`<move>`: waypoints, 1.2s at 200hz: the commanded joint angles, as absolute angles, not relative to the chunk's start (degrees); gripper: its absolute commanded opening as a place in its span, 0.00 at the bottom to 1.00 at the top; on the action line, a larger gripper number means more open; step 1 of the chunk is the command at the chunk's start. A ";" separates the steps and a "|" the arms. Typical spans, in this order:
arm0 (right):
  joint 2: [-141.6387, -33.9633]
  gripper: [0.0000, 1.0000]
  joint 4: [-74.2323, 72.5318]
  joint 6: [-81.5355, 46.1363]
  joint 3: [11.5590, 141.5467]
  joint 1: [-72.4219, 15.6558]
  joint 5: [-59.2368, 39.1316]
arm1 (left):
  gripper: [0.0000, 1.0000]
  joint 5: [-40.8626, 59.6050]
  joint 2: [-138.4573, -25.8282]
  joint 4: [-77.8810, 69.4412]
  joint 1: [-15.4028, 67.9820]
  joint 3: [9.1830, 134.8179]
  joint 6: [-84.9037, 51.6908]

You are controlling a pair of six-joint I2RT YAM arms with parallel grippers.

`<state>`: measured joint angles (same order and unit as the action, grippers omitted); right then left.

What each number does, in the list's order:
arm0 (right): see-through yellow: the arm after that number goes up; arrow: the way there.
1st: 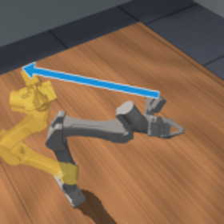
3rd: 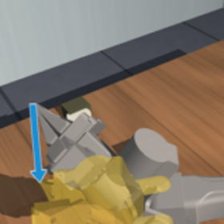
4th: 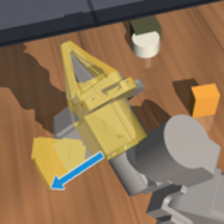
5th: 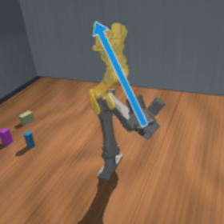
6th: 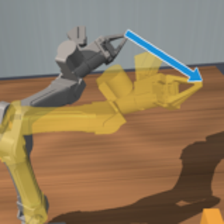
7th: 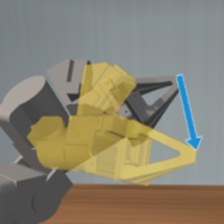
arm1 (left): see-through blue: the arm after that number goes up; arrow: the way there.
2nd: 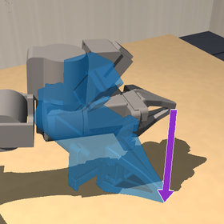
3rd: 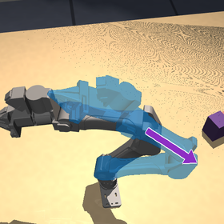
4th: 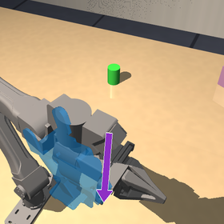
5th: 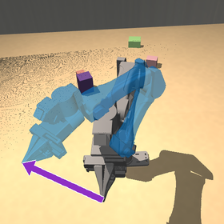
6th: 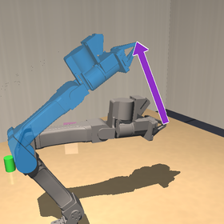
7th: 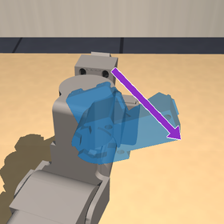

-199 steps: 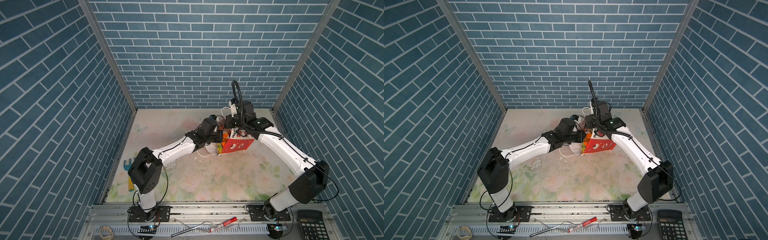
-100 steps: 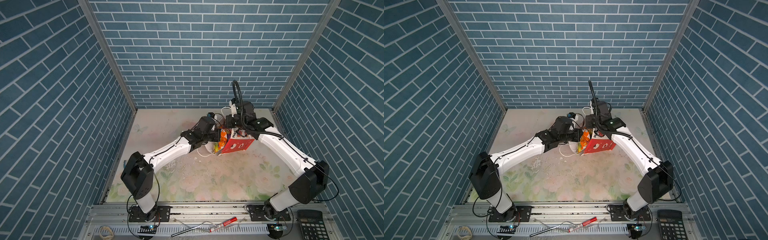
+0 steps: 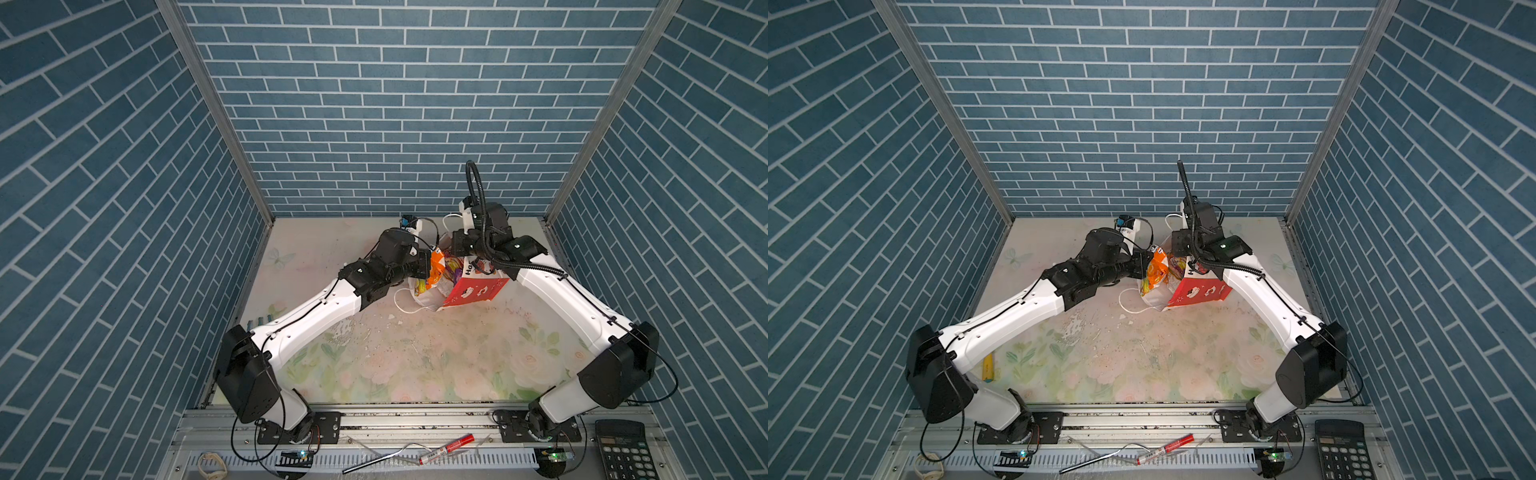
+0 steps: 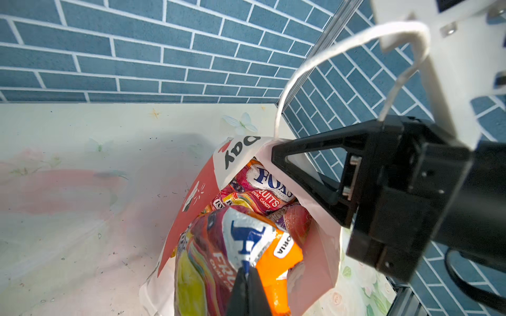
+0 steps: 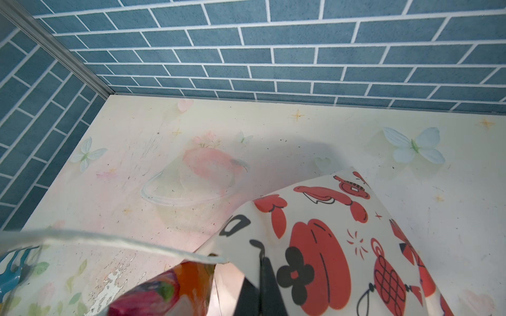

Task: Take the snacks out of the paper bag
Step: 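Lift the orange candy packet out with the left gripper, away from the bag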

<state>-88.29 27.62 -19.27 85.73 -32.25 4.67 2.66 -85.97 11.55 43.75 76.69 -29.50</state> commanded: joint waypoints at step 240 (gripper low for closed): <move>-84.21 0.00 24.69 -21.13 81.65 -32.10 6.52 | 0.00 -5.73 -85.68 10.26 16.42 67.62 -27.02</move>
<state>-86.13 25.45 -19.29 82.48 -32.27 5.19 -4.43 -83.53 12.58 18.02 68.07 -27.00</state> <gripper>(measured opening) 0.048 0.045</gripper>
